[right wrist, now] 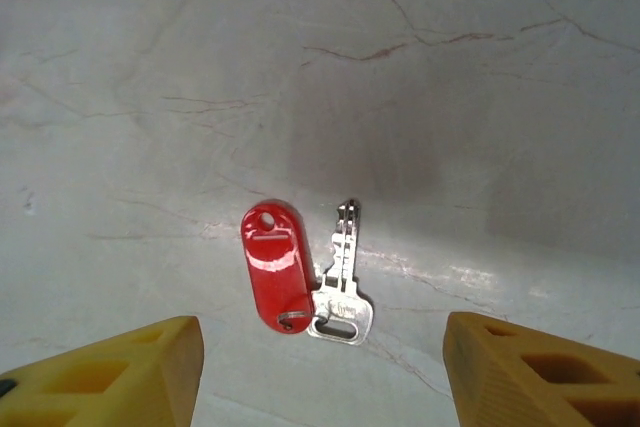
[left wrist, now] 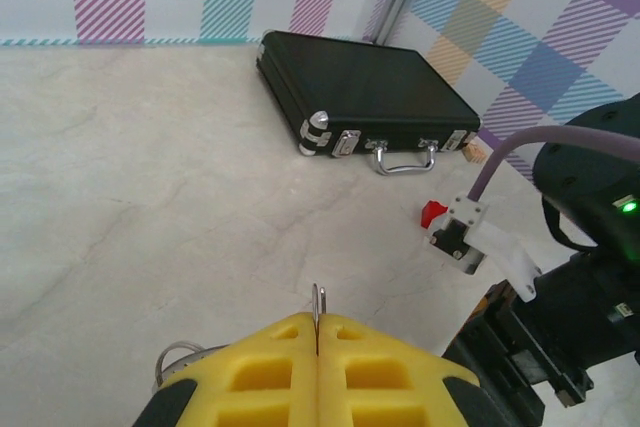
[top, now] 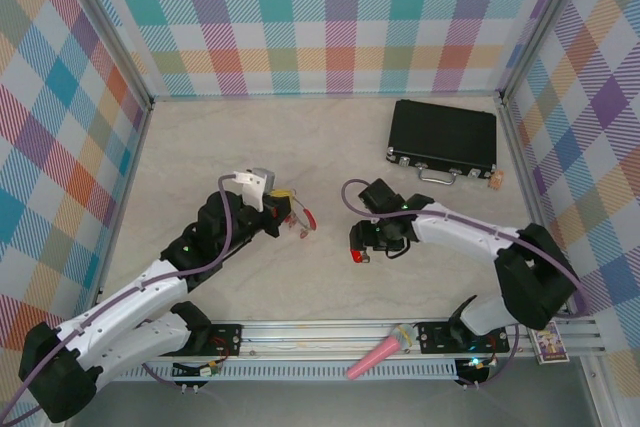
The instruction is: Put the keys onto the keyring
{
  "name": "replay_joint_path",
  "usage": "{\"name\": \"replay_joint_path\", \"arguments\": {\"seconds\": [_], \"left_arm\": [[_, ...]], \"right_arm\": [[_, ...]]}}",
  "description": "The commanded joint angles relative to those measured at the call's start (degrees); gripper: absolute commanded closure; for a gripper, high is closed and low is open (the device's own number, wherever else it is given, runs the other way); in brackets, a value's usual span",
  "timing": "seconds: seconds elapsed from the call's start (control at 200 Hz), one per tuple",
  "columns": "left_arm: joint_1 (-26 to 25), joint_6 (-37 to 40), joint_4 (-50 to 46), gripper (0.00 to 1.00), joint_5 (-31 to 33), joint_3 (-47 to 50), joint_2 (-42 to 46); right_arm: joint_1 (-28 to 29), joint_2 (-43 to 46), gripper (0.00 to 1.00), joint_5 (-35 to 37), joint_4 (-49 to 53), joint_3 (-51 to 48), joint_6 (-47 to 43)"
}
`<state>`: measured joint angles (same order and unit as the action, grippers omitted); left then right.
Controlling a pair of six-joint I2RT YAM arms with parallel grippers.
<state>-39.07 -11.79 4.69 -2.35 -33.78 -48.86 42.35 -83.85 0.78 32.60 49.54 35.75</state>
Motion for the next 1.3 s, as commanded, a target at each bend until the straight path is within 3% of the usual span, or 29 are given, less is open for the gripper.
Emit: {"name": "replay_joint_path", "arguments": {"seconds": [0.0, 0.375, 0.495, 1.065, 1.295], "left_arm": [[0.4, 1.2, 3.6, 1.00, 1.0, 0.2, 1.6], [0.4, 0.6, 4.5, 1.00, 1.2, 1.5, 3.6], [0.4, 0.6, 4.6, 1.00, 1.3, 1.9, 4.0], [0.4, 0.5, 4.5, 1.00, 0.8, 2.1, 5.1], [0.4, 0.5, 4.7, 1.00, 0.5, 2.3, 5.0]], "right_arm": [[1.5, -3.4, 0.35, 2.9, 3.3, 3.1, 4.2], [3.9, -9.3, 0.38, 4.4, 4.9, 4.5, 6.4], [4.1, -9.1, 0.42, 4.6, 5.1, 3.6, 6.8], [5.3, -10.5, 0.43, 5.0, 3.9, 3.2, 7.5], [5.3, -7.7, 0.49, 6.2, 5.0, 1.1, 8.2]]}}
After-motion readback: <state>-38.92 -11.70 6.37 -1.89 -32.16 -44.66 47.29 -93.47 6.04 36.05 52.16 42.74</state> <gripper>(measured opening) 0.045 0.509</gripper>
